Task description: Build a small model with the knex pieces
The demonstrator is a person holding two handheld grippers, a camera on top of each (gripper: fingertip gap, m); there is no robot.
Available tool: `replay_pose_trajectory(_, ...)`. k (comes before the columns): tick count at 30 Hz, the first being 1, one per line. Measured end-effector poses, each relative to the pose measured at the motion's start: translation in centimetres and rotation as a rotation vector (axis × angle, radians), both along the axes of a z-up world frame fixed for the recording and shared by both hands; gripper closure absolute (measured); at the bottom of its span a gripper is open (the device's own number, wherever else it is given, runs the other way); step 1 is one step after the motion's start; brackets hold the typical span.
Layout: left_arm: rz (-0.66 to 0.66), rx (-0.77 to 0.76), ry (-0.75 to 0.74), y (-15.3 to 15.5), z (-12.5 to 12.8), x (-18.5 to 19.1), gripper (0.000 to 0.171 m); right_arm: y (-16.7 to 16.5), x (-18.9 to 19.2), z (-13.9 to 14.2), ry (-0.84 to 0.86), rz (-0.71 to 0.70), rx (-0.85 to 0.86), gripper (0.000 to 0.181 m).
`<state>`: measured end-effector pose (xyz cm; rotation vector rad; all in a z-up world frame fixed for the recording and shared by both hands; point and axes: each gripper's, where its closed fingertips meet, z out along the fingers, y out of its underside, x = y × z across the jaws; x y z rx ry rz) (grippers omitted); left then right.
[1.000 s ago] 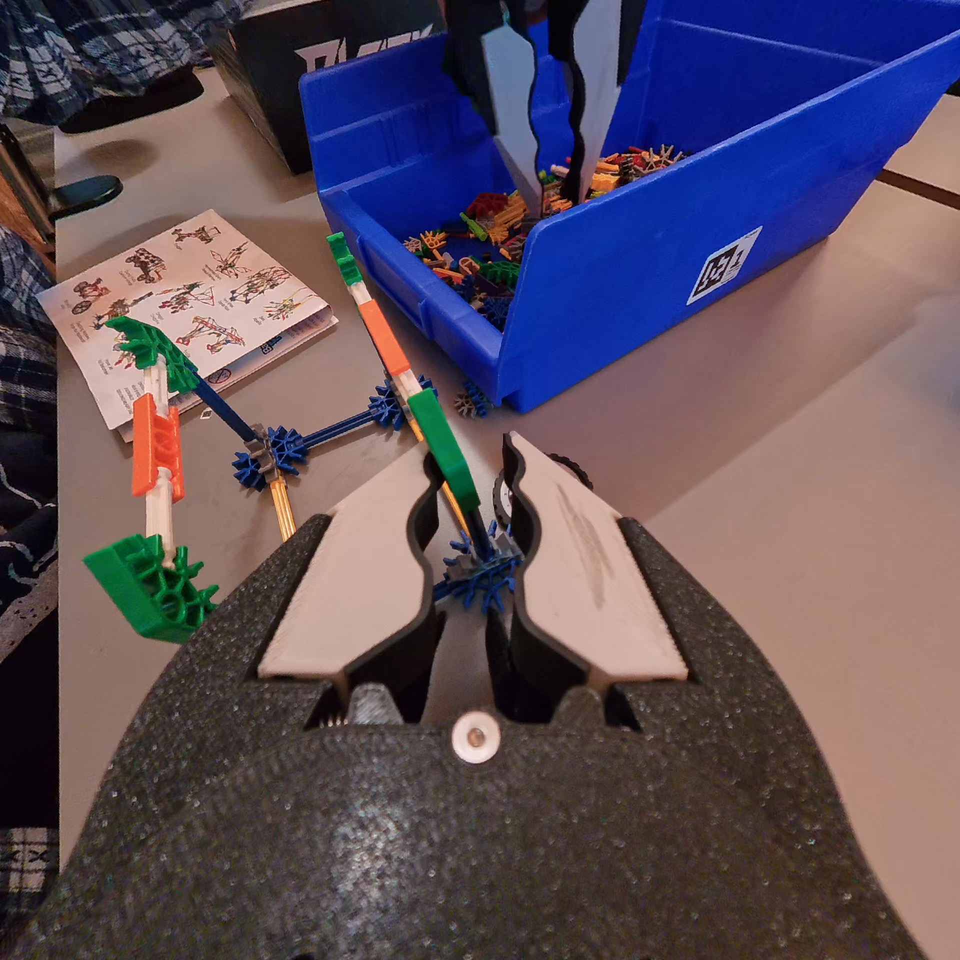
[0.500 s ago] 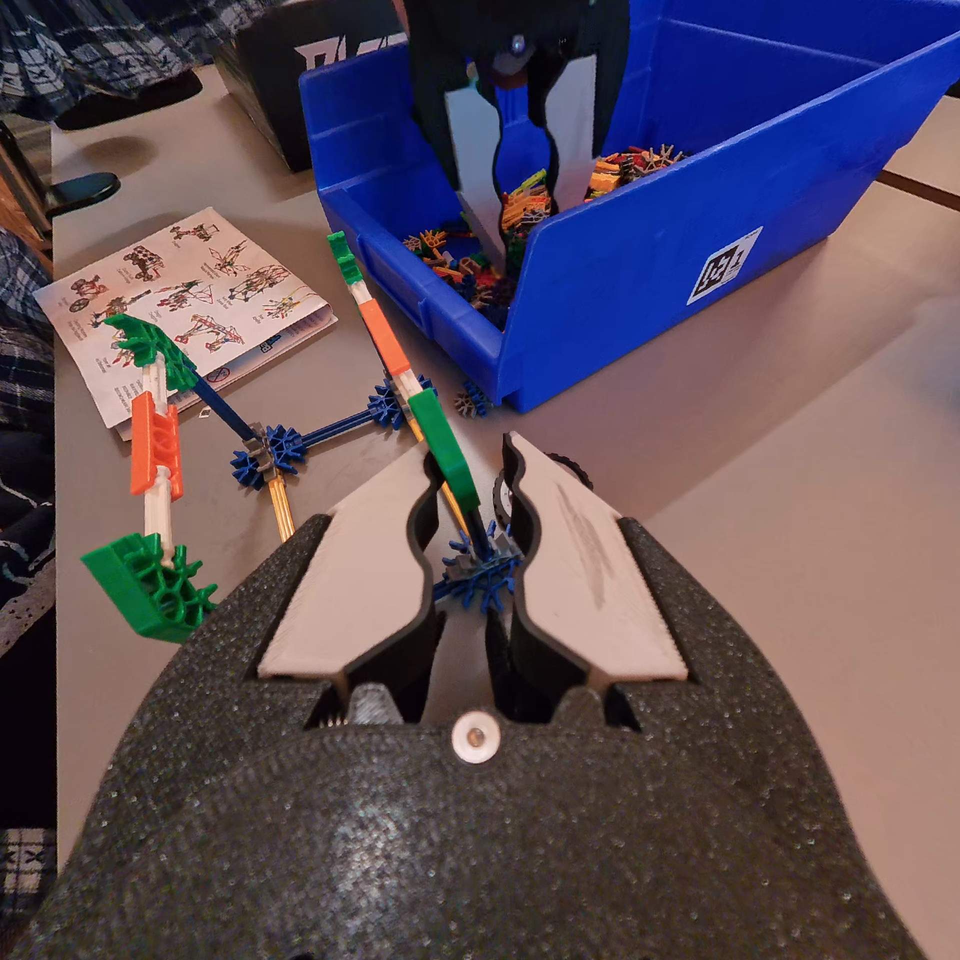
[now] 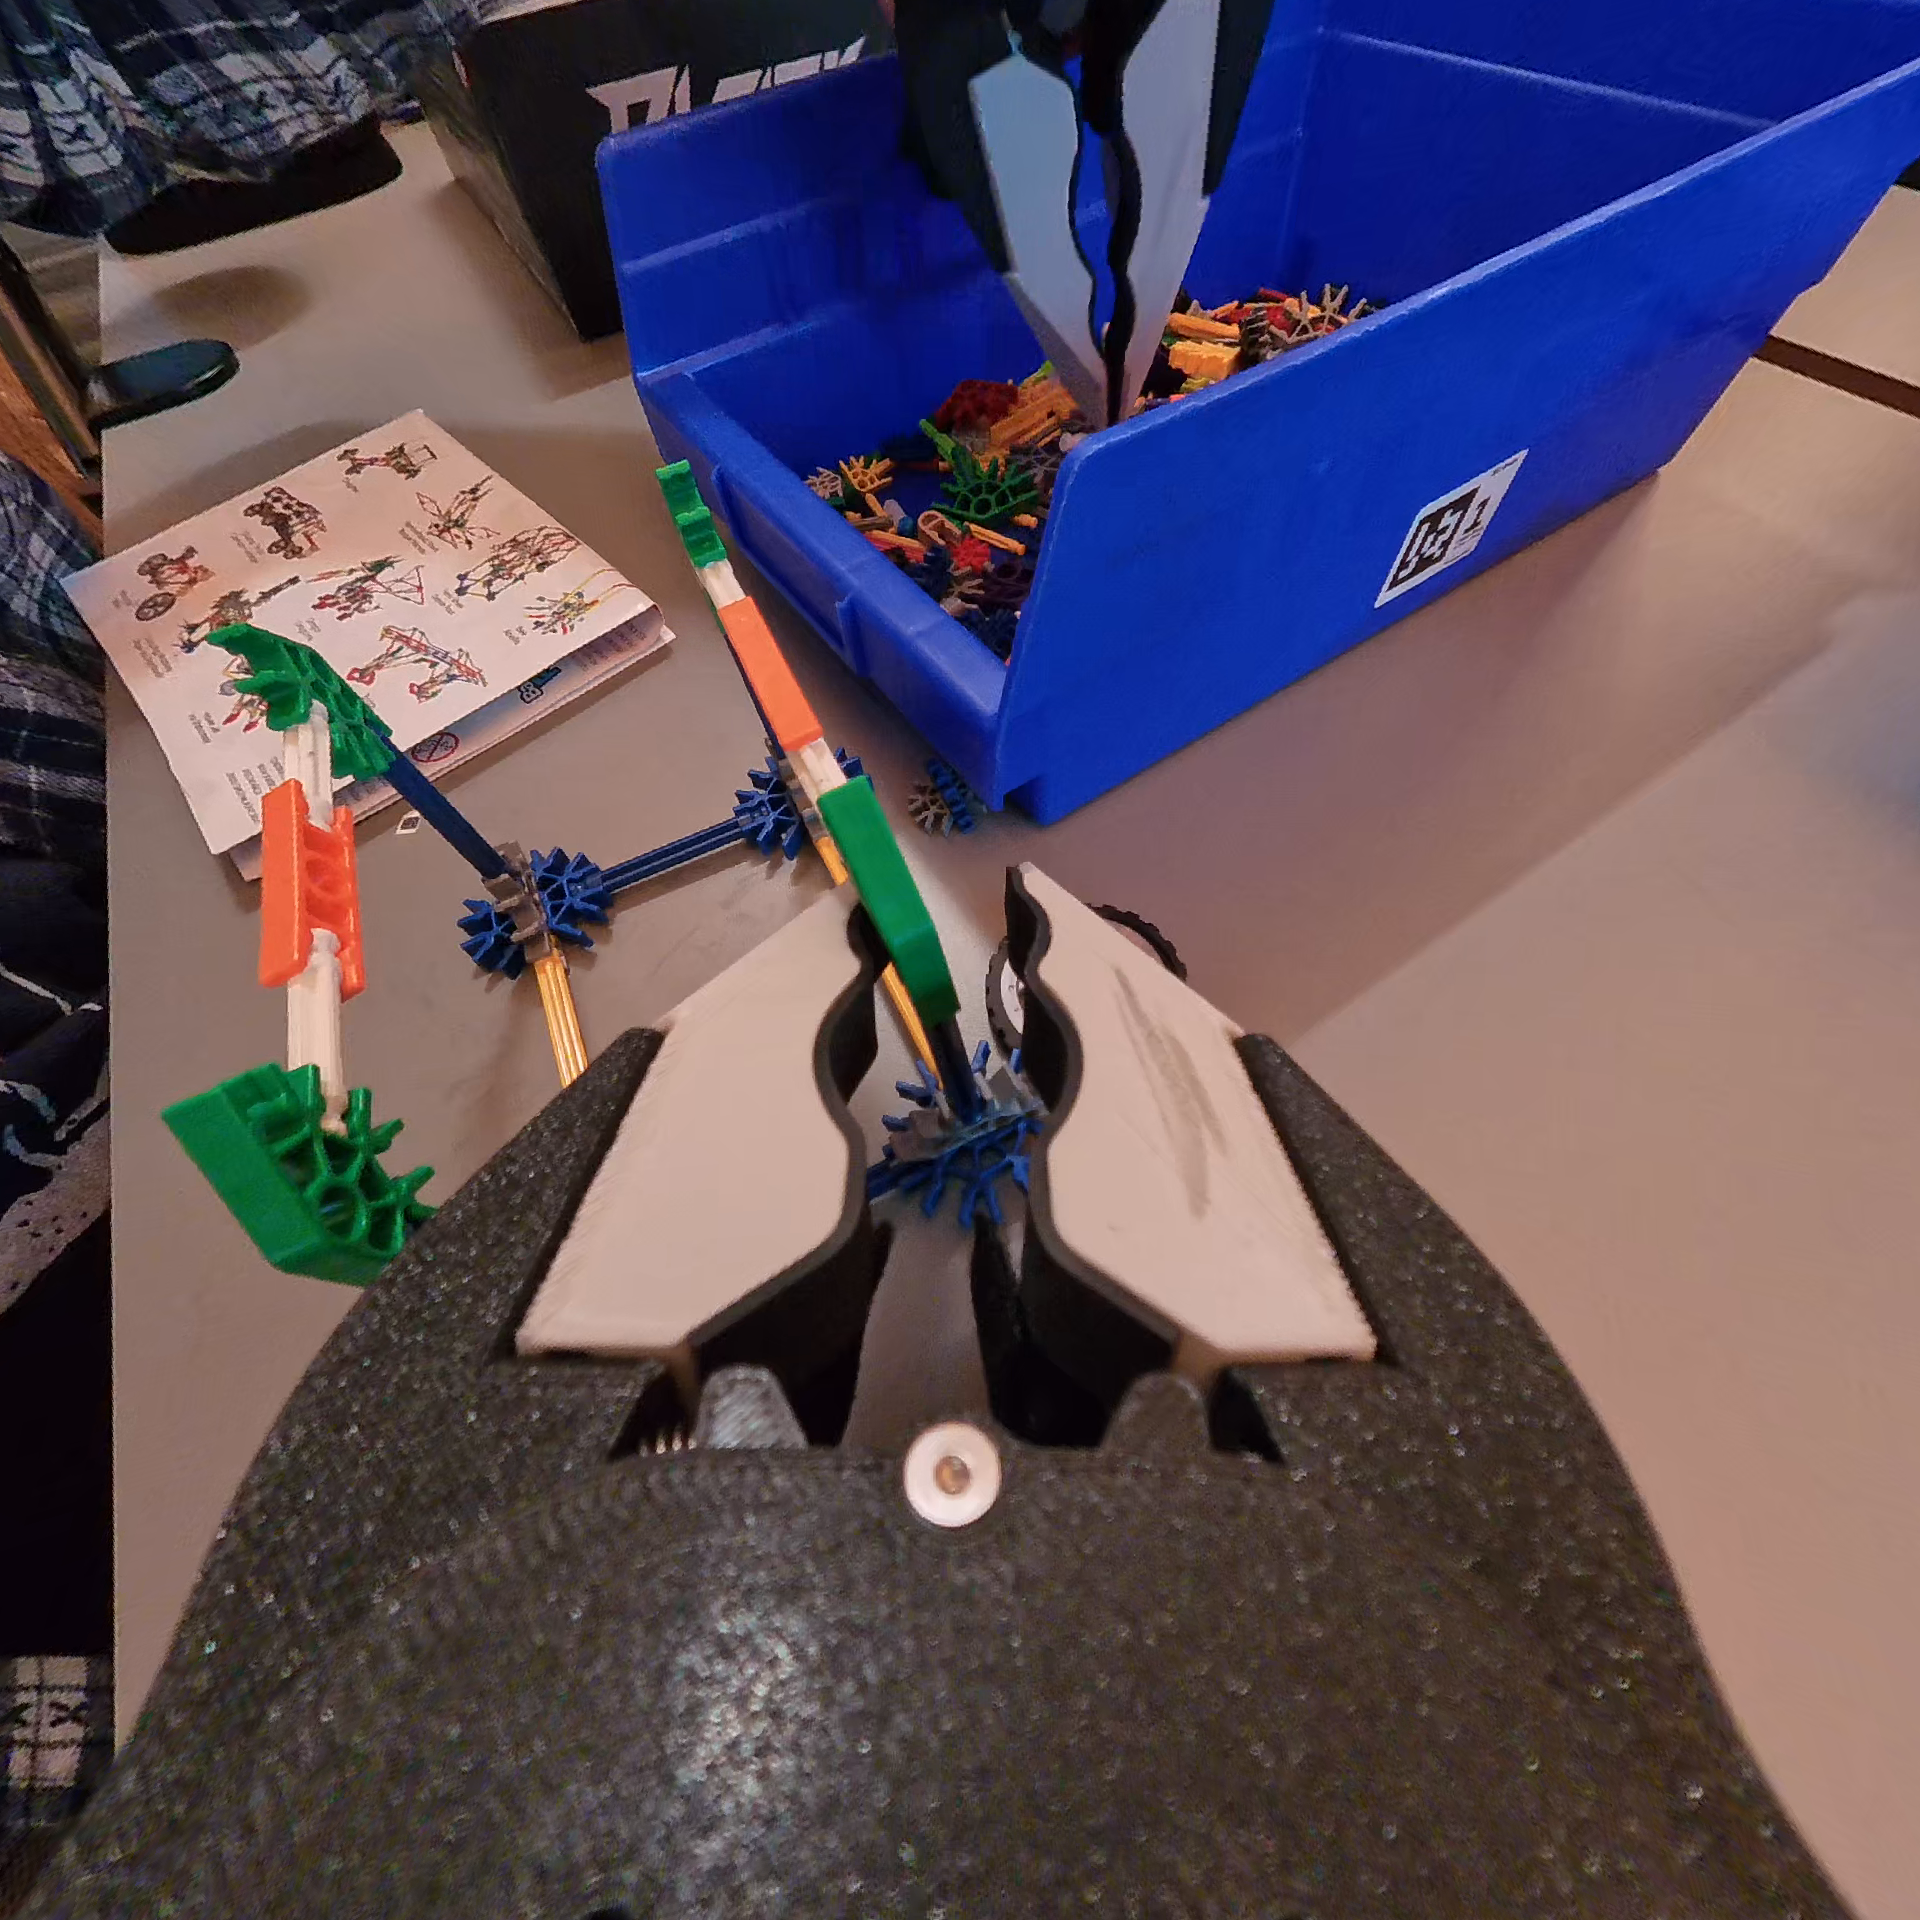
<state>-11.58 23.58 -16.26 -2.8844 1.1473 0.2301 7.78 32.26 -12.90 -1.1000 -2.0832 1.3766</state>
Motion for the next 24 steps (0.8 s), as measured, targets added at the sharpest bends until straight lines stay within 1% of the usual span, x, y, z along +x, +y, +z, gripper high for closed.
replay_pose_trajectory(4, 0.039, 0.008, 0.008, -0.4, 0.2, -1.3, 0.170, 0.0, 0.0, 0.0, -0.001, 0.000, -0.001, 0.161)
replay_pose_trajectory(9, 0.043, 0.019, -0.030, -0.1, 0.1, -0.5, 0.146, 0.0, 0.0, 0.0, -0.001, 0.000, -0.004, 0.161)
replay_pose_trajectory(11, 0.030, 0.019, -0.047, 0.1, 0.1, 0.1, 0.142, 0.0, 0.0, 0.0, -0.001, 0.000, -0.004, 0.161)
replay_pose_trajectory(20, -0.006, -0.008, -0.040, 0.7, -0.2, 0.7, 0.144, 0.0, 0.0, 0.0, -0.001, 0.000, -0.003, 0.161)
replay_pose_trajectory(21, -0.009, -0.014, -0.032, 0.7, -0.2, 0.6, 0.146, 0.0, 0.0, 0.0, 0.000, 0.000, -0.003, 0.161)
replay_pose_trajectory(23, -0.017, -0.029, -0.031, 0.6, -0.3, 0.7, 0.158, 0.0, 0.0, 0.0, -0.001, 0.000, -0.002, 0.161)
replay_pose_trajectory(24, -0.016, -0.037, -0.039, 0.5, -0.3, 0.8, 0.162, 0.0, 0.0, 0.0, -0.001, 0.000, -0.002, 0.161)
